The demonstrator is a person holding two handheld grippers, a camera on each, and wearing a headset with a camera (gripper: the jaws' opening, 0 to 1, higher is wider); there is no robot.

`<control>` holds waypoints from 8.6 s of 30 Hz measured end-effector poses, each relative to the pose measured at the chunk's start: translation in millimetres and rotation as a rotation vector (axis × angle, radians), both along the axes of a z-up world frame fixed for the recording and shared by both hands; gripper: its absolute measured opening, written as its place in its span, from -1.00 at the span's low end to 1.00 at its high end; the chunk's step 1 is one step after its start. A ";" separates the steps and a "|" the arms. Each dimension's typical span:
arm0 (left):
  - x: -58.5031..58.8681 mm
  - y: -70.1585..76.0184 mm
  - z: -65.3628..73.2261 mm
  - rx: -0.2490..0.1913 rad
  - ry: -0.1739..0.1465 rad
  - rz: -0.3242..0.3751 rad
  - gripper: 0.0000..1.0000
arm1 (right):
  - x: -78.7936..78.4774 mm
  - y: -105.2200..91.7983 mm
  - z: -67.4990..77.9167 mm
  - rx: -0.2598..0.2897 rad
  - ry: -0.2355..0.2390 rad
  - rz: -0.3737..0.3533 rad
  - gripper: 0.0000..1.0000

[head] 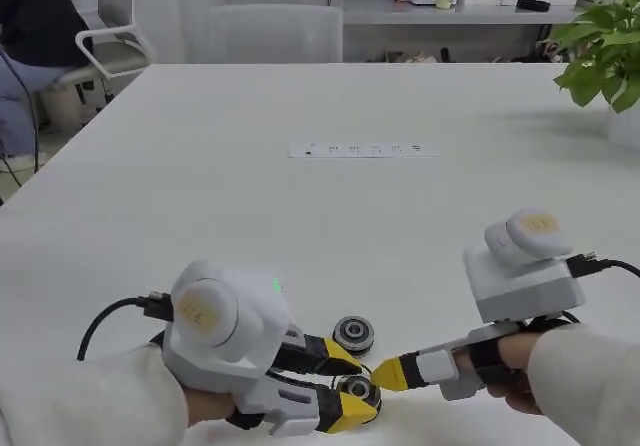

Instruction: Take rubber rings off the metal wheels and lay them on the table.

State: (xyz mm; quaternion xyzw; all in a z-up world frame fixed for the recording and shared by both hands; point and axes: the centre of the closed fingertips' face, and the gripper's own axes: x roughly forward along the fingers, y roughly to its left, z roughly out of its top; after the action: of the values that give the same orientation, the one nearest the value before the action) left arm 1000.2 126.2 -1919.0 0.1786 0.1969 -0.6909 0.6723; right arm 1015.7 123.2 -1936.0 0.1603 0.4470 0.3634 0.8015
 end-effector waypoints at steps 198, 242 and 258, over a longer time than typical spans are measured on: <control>17.6 83.6 59.2 -0.123 0.069 0.239 0.74 | 43.1 -6.7 55.2 -0.209 -0.464 0.008 -0.66; 22.8 7.2 30.1 -0.070 -0.158 0.094 -0.10 | -13.2 -6.8 -20.5 -0.316 -0.313 0.408 -0.54; 20.1 0.5 -5.2 -0.010 -0.104 0.089 -0.46 | -15.0 0.3 -22.9 -0.318 -0.343 0.440 -0.54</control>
State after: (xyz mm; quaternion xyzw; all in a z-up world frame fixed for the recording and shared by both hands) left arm 1020.2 126.6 -1924.2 0.2021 0.1661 -0.6509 0.7127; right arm 1000.7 123.5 -1958.9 -0.1312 0.3805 0.4752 0.7825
